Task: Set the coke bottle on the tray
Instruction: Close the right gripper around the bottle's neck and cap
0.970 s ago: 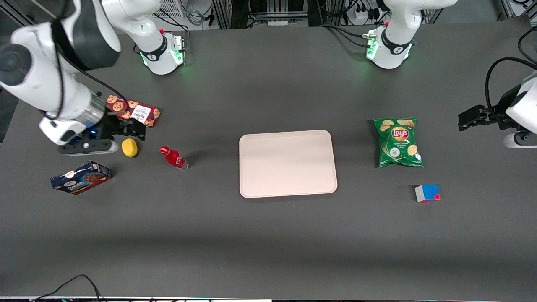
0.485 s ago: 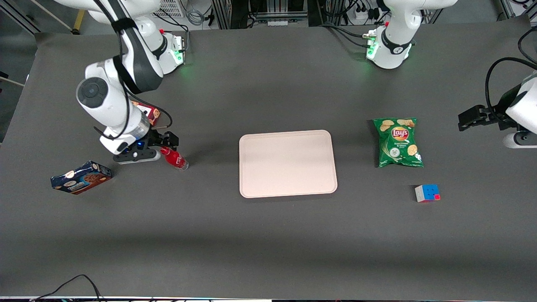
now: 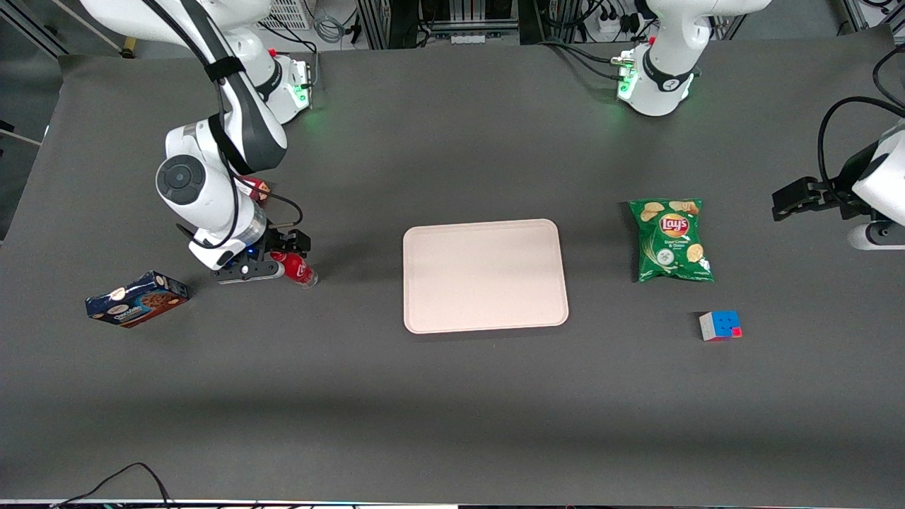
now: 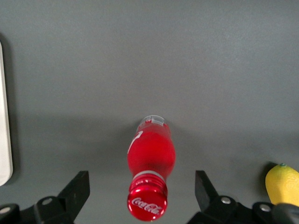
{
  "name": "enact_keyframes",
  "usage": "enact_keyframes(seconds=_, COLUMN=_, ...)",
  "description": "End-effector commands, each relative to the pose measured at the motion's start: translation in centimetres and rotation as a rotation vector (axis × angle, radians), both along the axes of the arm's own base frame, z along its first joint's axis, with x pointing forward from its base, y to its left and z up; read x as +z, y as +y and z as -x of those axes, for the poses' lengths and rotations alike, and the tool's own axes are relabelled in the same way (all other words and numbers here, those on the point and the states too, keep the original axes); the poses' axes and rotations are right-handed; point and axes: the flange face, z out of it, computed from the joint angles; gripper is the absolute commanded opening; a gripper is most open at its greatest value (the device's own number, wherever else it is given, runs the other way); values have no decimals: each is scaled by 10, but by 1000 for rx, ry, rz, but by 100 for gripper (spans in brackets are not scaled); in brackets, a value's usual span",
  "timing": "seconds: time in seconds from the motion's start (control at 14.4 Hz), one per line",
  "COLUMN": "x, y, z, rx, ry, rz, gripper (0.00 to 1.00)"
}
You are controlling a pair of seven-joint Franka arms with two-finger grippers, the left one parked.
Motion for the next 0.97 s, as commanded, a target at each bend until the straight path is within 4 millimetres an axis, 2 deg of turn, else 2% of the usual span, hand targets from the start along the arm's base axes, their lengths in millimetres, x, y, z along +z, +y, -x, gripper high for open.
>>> enact_keyframes(seconds=0.0, x=-1, y=0, z=7, rx=-9, ry=-7, rz=12, gripper=99)
enact_keyframes(seconds=0.14, x=0, y=0, z=8, rx=-9, ry=-9, rz=12, gripper=87)
enact_keyframes(seconds=0.21, x=-1, y=-1, z=8, rx=-9, ry=-7, rz=12, gripper=76)
enact_keyframes(seconds=0.42, x=0, y=0, z=8, rx=-6, ry=-9, rz=13, gripper=33)
enact_keyframes(seconds=0.55, x=4, y=-1, z=7, rx=17, ry=-23, rz=35, gripper=15)
enact_keyframes(seconds=0.62, x=9, y=-1, z=5, rx=18, ry=-35, rz=35, gripper=1)
enact_keyframes(seconds=0.76, x=16, y=-1, z=6, rx=16, ry=-45, rz=33, gripper=0)
enact_keyframes(seconds=0.9, x=36, y=-1, z=7, rx=12, ry=-64, rz=30, gripper=0)
